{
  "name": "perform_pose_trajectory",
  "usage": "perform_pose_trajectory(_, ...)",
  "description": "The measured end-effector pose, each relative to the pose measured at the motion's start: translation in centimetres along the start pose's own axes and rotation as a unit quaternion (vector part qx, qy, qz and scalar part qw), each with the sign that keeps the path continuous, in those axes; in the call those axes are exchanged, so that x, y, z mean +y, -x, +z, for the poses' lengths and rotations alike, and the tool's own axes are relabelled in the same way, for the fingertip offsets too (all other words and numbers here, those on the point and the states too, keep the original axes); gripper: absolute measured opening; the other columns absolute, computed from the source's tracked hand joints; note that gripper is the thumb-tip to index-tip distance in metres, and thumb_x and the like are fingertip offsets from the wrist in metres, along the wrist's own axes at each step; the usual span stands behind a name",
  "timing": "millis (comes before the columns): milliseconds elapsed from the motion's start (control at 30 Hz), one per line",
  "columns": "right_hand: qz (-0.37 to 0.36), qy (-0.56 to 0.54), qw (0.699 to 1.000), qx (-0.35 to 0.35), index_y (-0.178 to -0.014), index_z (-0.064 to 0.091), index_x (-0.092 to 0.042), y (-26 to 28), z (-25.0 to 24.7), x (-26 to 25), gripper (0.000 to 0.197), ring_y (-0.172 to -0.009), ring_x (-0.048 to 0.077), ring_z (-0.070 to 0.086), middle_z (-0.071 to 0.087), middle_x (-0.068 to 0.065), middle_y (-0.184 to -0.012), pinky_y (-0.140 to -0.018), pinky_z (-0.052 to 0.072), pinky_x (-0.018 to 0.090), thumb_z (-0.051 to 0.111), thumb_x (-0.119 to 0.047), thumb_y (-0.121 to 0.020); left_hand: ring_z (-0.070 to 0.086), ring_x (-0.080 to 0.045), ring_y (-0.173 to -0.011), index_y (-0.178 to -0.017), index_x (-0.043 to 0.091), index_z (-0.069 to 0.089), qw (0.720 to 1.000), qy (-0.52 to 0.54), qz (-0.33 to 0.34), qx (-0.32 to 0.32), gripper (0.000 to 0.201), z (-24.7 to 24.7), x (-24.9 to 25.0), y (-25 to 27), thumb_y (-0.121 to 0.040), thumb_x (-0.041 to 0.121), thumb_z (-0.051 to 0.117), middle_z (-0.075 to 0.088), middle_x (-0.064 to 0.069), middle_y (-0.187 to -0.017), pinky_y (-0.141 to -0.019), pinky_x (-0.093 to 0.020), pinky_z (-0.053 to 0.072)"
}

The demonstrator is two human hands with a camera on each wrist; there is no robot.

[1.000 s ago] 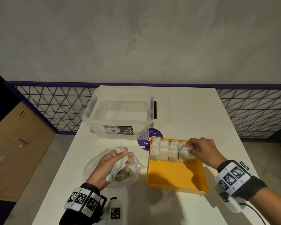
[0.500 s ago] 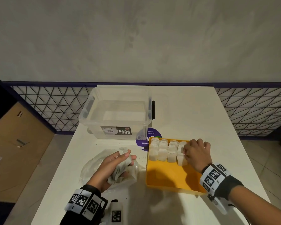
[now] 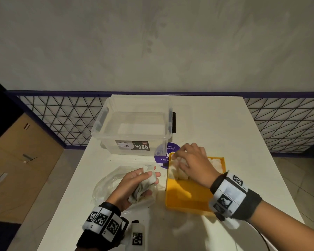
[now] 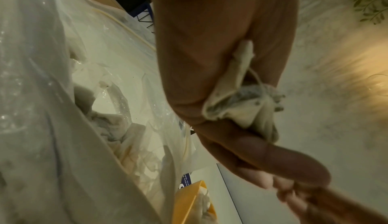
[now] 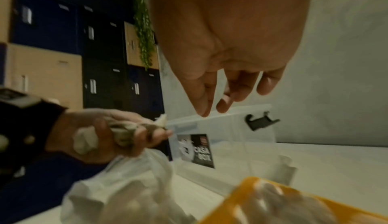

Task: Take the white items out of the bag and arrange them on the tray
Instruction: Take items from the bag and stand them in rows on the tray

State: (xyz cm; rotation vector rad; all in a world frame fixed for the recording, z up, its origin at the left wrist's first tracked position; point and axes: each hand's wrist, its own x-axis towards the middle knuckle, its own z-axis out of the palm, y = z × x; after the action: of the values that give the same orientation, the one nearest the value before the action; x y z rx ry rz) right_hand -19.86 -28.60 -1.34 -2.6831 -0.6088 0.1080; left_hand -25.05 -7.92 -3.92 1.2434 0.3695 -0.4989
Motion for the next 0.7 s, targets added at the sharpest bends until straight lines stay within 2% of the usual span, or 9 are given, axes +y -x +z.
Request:
perform_pose_trajectory(133, -0.024, -0.072, 0.996, -0.051, -0.114, 0.058, -0.027, -1.8, 0.5, -3.2, 0.028, -0.109, 0.015, 0.042, 0.057, -0.004, -0.111, -0.098, 0.026, 0.034, 0.048, -0.041, -0.092, 0.064, -0.021, -0.078, -0.111, 0.003, 0.065, 1.0, -0.013, 0.012, -0.011, 0.024, 0.3, 0.1, 0.1, -0.091, 0.015, 0.057, 0.07, -0.015, -0.095, -0.052, -0.023, 0.051)
perform_pose_trajectory(200, -0.035, -0.078, 0.994, -0.072, -0.111, 0.06, -0.024, -2.5, 1.1, -4.0, 0.027, -0.107, 0.015, 0.043, 0.059, -0.003, -0.106, -0.095, 0.025, 0.034, 0.051, -0.04, -0.09, 0.064, -0.017, -0.066, -0.108, 0.002, 0.065, 0.999, -0.024, 0.019, -0.01, 0.022, 0.4, 0.1, 0.1, -0.091, 0.013, 0.057, 0.069, -0.015, -0.087, -0.048, -0.023, 0.05)
perform_pose_trajectory(267, -0.042, -0.101, 0.991, -0.077, -0.103, 0.063, -0.02, -3.2, 1.6, -4.2, 0.021, -0.104, 0.016, 0.047, 0.063, -0.002, -0.103, -0.093, 0.025, 0.034, 0.054, -0.032, -0.09, 0.064, -0.015, -0.061, -0.107, 0.001, 0.066, 1.0, -0.021, 0.021, -0.008, 0.021, 0.3, 0.1, 0.1, -0.091, 0.011, 0.058, 0.069, -0.016, -0.085, -0.046, -0.022, 0.048)
perform_pose_trajectory(367, -0.004, -0.212, 0.975, -0.07, -0.095, 0.065, -0.016, -3.6, 1.8, -3.9, 0.013, -0.086, 0.01, 0.053, 0.063, -0.006, -0.086, -0.092, 0.033, 0.033, 0.058, -0.024, -0.089, 0.064, -0.017, -0.067, -0.108, 0.002, 0.068, 1.0, -0.02, 0.018, -0.004, 0.023, -0.2, 0.1, 0.3, -0.09, 0.014, 0.059, 0.07, -0.016, -0.092, -0.048, -0.022, 0.049)
perform_pose_trajectory(467, 0.031, -0.311, 0.946, -0.084, -0.089, 0.063, -0.017, -3.5, 1.3, -3.4, 0.004, -0.072, 0.002, 0.05, 0.056, -0.011, -0.075, -0.078, 0.04, 0.025, 0.06, -0.019, -0.087, 0.065, -0.021, -0.076, -0.105, 0.004, 0.069, 1.0, -0.016, 0.019, 0.003, 0.022, -0.7, -0.2, 0.4, -0.089, 0.016, 0.061, 0.071, -0.016, -0.099, -0.052, -0.024, 0.051)
perform_pose_trajectory(533, 0.03, -0.326, 0.941, -0.087, -0.085, 0.063, -0.02, -3.5, 1.0, -3.2, 0.002, -0.072, 0.003, 0.052, 0.059, -0.007, -0.079, -0.076, 0.044, 0.027, 0.062, -0.02, -0.086, 0.064, -0.023, -0.081, -0.105, 0.004, 0.07, 0.999, -0.03, 0.022, 0.007, 0.022, -0.8, -0.3, 0.4, -0.087, 0.016, 0.063, 0.07, -0.019, -0.099, -0.056, -0.026, 0.052)
perform_pose_trajectory(633, 0.033, -0.336, 0.939, -0.07, -0.083, 0.066, -0.021, -3.3, 0.4, -3.1, 0.004, -0.076, 0.011, 0.057, 0.067, 0.004, -0.091, -0.078, 0.05, 0.037, 0.063, -0.021, -0.085, 0.064, -0.023, -0.084, -0.104, 0.006, 0.071, 0.999, -0.047, 0.023, 0.008, 0.02, -0.6, -0.3, 0.2, -0.088, 0.015, 0.063, 0.07, -0.021, -0.103, -0.058, -0.027, 0.053)
perform_pose_trajectory(700, 0.026, -0.308, 0.95, -0.045, -0.088, 0.069, -0.017, -3.1, -0.1, -2.8, 0.007, -0.076, 0.008, 0.056, 0.068, 0.002, -0.09, -0.078, 0.048, 0.033, 0.062, -0.02, -0.086, 0.066, -0.021, -0.086, -0.107, 0.006, 0.069, 0.999, -0.042, 0.022, 0.009, 0.021, -0.4, -0.3, 0.2, -0.088, 0.013, 0.062, 0.072, -0.014, -0.105, -0.058, -0.026, 0.053)
